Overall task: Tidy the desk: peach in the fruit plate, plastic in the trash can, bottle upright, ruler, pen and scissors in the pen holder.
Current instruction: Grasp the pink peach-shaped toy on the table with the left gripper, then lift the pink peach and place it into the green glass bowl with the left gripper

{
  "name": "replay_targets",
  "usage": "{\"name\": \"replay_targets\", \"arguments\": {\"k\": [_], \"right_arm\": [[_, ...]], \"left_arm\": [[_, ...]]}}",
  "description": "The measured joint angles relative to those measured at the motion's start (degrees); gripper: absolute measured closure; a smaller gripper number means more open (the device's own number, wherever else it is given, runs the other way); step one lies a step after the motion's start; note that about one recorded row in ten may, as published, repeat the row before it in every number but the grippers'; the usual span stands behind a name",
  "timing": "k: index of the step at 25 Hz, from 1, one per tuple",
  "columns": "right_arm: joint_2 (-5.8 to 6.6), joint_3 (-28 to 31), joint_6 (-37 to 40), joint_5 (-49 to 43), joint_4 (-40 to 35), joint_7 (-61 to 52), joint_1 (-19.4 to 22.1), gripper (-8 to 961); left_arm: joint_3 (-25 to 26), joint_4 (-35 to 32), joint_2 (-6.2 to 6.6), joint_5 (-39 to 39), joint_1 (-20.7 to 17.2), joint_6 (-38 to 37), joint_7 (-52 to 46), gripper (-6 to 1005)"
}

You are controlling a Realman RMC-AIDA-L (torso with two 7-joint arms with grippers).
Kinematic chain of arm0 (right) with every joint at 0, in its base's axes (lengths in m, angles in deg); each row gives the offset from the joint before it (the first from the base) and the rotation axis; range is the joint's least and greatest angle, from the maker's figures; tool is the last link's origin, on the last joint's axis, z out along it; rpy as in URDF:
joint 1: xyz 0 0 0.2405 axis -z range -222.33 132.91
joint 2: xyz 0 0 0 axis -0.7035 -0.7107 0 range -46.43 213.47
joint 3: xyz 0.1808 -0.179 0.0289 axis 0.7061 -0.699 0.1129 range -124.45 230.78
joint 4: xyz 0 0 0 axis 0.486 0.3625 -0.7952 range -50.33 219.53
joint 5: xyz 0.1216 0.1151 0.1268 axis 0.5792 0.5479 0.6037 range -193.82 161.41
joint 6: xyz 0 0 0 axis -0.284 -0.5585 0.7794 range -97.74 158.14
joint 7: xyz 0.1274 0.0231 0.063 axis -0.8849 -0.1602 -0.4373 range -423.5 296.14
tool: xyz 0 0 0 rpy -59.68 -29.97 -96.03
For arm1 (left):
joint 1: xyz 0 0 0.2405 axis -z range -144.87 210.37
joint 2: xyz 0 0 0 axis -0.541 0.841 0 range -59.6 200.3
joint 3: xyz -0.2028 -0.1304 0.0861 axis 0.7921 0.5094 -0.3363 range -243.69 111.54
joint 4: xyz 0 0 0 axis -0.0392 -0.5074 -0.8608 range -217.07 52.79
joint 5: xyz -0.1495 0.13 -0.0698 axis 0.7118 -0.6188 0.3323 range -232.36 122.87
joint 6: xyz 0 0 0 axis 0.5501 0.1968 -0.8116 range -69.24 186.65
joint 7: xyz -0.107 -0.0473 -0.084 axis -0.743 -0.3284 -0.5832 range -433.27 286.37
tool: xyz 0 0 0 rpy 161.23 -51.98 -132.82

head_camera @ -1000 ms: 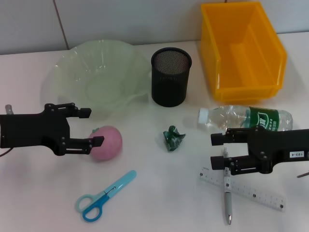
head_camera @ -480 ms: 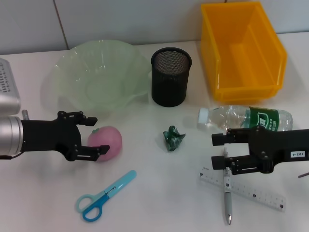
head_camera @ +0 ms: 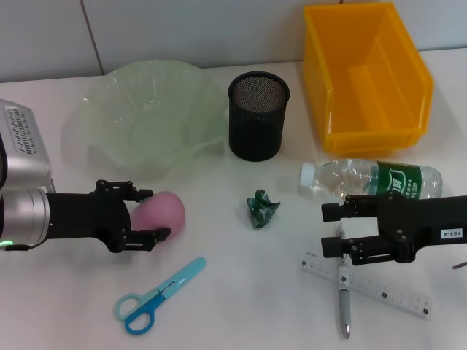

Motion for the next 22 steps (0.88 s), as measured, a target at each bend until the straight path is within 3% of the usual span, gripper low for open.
{"name": "replay_targets", "arguments": {"k": [7,13,18,22], "right_arm": [[0.44,0.0,0.9,-0.1,0.0,-0.1,0.0,191],[0.63,0.0,1.2,-0.2,0.0,-0.2,0.0,191],[0.69,-0.1,1.1,-0.4,0.0,-0.2,0.0,191],[0.70,-0.1,1.0,-0.6,0.2,-0.2,0.0,191]], "left_arm": [[0.5,0.1,-0.02,0.7,-0.4,0.1,-0.2,261],[0.5,0.1,0.16,5.1,-1.4,-3.0,-0.2,505],[4.3,-0.3,0.50,12.7,-2.7,-12.8,0.1,556],[9.3,3.6,0.25,21.9,-2.8,-16.8,2.6,622]]}}
